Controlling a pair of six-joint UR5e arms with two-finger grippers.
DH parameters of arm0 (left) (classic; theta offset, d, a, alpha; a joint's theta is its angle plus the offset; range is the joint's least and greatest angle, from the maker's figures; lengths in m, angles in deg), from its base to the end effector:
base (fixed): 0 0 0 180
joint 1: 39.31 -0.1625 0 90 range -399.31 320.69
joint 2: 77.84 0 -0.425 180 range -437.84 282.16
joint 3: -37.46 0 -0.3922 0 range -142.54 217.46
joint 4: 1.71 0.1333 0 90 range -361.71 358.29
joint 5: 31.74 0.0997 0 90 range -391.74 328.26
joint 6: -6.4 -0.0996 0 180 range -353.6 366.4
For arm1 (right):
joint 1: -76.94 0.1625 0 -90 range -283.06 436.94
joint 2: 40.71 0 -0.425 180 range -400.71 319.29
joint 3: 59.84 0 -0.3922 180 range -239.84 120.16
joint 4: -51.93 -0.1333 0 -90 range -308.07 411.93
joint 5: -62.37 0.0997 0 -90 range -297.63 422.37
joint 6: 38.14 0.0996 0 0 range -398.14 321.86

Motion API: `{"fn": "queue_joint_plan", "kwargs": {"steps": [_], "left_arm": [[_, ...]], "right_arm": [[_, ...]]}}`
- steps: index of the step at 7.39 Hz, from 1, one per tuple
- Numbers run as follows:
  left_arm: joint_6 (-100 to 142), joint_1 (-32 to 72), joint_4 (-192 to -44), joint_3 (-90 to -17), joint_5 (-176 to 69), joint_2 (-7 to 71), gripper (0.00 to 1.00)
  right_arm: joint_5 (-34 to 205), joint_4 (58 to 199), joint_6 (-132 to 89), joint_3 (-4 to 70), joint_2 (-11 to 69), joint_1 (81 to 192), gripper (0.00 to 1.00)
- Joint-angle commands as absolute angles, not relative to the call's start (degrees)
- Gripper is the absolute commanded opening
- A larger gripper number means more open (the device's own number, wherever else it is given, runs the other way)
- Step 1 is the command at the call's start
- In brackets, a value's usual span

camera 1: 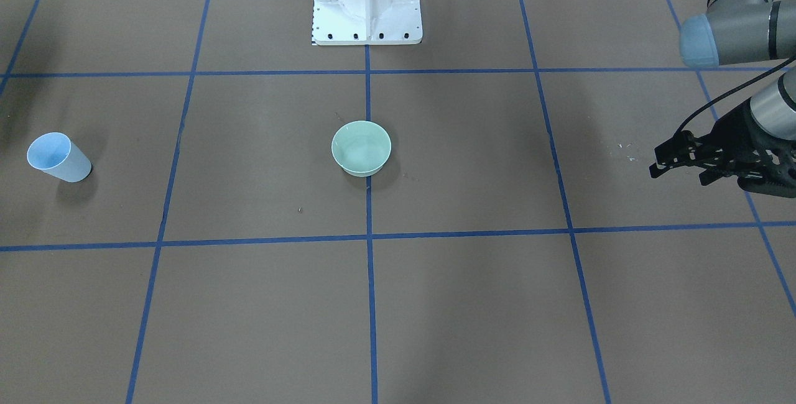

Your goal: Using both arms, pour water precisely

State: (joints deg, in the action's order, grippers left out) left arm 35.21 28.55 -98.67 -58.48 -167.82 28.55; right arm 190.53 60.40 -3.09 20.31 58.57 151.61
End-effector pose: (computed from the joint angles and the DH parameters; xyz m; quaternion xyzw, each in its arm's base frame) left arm 0.1704 -0.5822 0.4327 0.0472 0.4419 0.0470 0.8946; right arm -0.0412 -0.4217 0.6584 0.3240 -0.4614 -0.0284 0.8254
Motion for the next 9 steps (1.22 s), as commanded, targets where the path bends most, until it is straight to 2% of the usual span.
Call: {"fn": "queue_joint_plan", "kwargs": {"steps": [1, 4, 5, 7, 9], "left_arm": [[35.49, 28.37, -93.67, -58.77, -164.39, 32.0, 0.99], [56.68, 18.83, -93.29, -66.23, -162.27, 34.38, 0.99], [62.68, 14.79, -93.03, -67.99, -160.0, 35.61, 0.99], [69.89, 8.9, -92.85, -68.44, -159.37, 38.15, 0.99], [75.65, -1.39, -86.74, -67.57, -151.84, 45.25, 0.99]], "right_arm": [[190.78, 76.11, -7.35, 20.84, 53.8, 155.05, 0.99], [193.93, 96.96, -19.56, 22.51, 47.89, 157.88, 0.99], [194.72, 99.63, -21.85, 22.69, 47.19, 158.23, 0.99], [194.99, 105.08, -21.96, 24.18, 47.27, 156.93, 0.99], [195.87, 108.42, -22.05, 24.45, 47.36, 155.87, 0.98]]}}
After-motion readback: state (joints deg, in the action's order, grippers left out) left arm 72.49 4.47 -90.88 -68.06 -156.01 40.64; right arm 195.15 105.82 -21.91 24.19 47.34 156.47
